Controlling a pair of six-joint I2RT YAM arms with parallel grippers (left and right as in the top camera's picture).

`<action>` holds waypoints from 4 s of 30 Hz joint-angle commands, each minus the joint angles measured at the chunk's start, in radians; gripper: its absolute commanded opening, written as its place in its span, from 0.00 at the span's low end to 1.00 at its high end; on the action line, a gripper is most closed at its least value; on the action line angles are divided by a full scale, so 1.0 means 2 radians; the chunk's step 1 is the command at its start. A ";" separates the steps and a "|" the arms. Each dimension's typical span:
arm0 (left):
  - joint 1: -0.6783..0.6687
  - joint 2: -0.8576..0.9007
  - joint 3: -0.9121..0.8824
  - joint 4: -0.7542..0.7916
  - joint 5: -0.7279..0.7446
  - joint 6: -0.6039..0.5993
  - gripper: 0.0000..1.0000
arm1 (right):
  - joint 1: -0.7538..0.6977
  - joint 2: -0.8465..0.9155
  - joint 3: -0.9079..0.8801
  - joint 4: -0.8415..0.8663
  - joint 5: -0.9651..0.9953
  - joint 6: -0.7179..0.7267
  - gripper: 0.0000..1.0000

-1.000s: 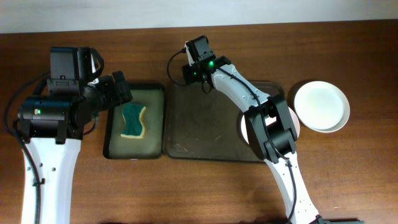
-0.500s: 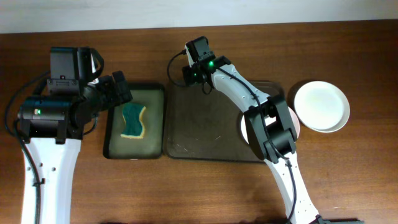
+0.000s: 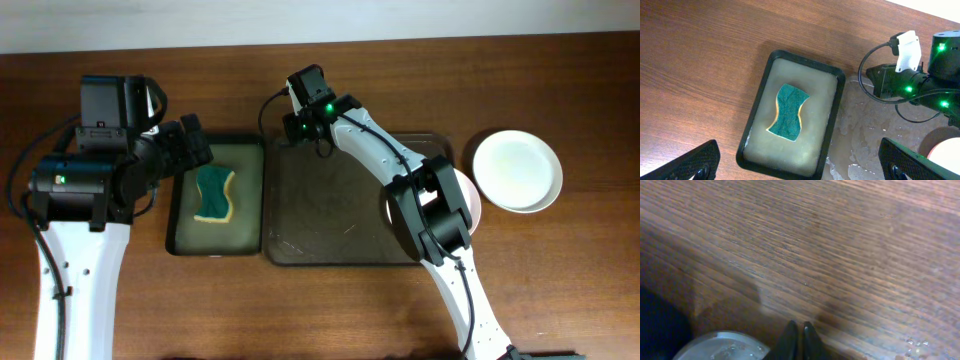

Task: Clean dirty plates on tray and stack at the side
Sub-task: 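Move the right gripper toward the pink-tinged bowl on the tray, then grip the pink-tinged bowl rim with the right gripper and tilt it up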

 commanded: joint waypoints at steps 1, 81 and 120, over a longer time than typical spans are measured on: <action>-0.001 0.000 0.003 0.001 0.004 0.004 0.99 | -0.010 -0.021 0.043 -0.024 -0.010 0.005 0.16; -0.001 0.000 0.003 0.001 0.004 0.004 1.00 | -0.328 -0.390 -0.502 -0.171 0.072 0.103 0.16; -0.001 0.000 0.003 0.001 0.004 0.004 1.00 | -0.201 -0.391 -0.490 -0.057 -0.068 0.156 0.63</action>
